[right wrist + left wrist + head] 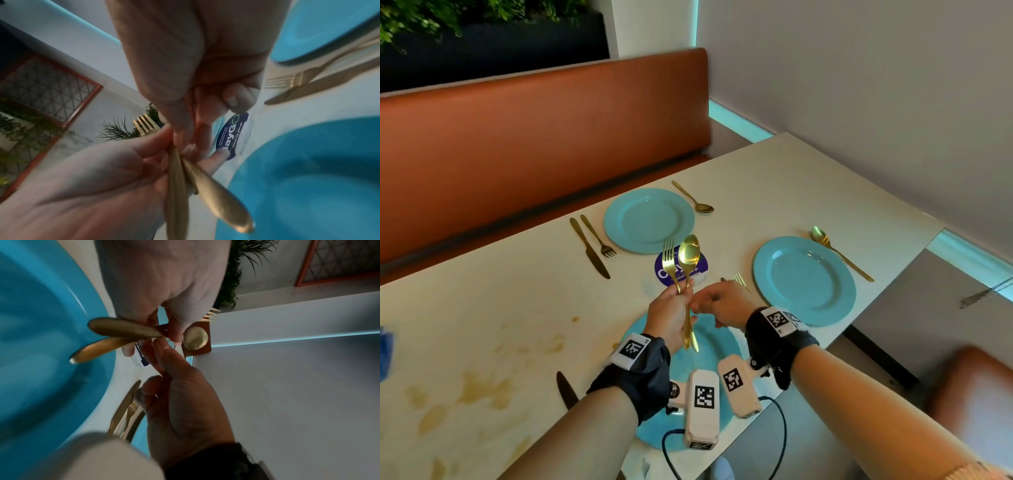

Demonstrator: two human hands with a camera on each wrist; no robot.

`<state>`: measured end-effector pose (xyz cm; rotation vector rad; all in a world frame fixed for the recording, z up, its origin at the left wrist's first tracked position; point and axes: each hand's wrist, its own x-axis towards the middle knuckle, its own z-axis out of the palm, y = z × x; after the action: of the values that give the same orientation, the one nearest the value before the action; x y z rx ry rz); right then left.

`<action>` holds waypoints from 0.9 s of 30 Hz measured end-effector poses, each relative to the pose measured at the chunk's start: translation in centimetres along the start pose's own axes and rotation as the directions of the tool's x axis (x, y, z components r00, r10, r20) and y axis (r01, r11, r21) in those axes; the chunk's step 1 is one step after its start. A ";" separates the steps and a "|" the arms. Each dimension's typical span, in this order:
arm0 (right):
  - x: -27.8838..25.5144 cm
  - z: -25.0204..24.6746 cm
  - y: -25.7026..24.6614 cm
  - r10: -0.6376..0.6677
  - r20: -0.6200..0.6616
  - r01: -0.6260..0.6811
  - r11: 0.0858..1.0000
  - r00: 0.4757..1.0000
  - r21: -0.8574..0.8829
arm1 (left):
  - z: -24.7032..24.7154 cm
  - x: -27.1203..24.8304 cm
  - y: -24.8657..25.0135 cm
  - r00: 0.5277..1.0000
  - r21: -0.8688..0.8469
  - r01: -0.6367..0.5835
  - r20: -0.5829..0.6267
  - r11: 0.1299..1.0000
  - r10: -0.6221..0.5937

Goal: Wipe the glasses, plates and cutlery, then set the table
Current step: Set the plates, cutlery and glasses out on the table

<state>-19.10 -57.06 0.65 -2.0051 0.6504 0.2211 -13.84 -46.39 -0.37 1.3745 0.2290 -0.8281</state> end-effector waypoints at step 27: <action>-1.2 -1.9 8.2 0.362 -0.264 -0.445 0.786 0.894 -0.429 | -5.5 -4.5 -1.5 0.984 -0.020 -0.026 -0.177 0.999 0.022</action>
<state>-24.68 -61.41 -4.11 -2.3515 1.2413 0.5189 -16.21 -39.55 -0.10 1.4281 0.3574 -0.6823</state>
